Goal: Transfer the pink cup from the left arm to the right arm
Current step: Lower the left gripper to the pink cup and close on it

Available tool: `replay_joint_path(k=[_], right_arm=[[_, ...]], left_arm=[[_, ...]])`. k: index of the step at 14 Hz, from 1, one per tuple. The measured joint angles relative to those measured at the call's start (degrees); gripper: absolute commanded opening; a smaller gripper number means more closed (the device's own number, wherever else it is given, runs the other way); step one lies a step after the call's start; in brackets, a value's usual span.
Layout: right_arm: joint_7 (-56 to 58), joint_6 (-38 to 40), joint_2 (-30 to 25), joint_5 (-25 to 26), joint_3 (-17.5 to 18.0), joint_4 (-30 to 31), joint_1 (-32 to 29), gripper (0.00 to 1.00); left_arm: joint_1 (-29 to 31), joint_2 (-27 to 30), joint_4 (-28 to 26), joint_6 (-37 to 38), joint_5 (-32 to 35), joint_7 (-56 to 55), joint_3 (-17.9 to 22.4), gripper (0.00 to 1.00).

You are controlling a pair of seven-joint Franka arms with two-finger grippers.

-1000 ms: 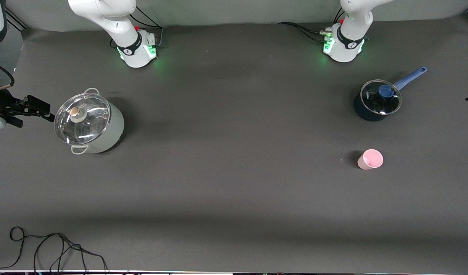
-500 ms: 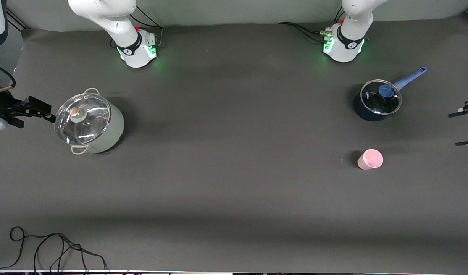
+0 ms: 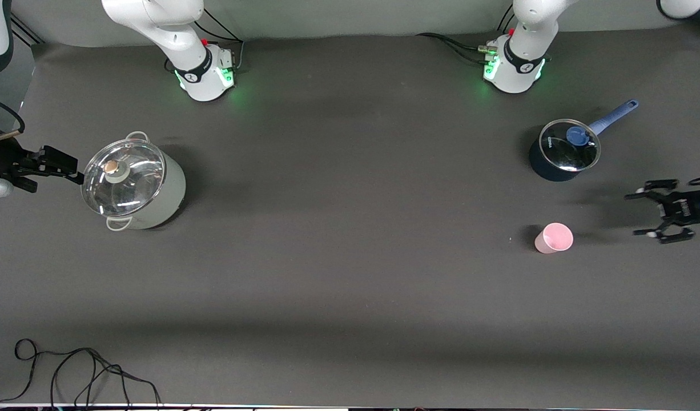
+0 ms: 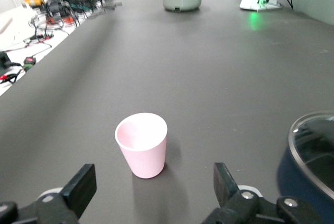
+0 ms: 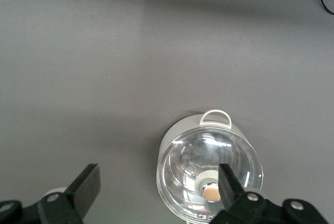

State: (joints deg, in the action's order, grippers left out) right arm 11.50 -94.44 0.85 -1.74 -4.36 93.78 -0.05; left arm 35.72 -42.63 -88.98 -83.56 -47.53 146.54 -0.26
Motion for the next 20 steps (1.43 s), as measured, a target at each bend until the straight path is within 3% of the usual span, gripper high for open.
replay_joint_path(k=[10,20], right_arm=[[0.0,0.0,0.1,0.0,-0.1,0.0,0.0,1.00],[-0.1,0.0,0.1,0.0,-0.1,0.0,0.0,1.00]], left_arm=[[0.4,-15.4,1.1,1.7,-9.7,7.9,-2.6,1.00],[-1.9,-18.0,1.3,1.5,-17.3,8.0,-3.9,1.00]])
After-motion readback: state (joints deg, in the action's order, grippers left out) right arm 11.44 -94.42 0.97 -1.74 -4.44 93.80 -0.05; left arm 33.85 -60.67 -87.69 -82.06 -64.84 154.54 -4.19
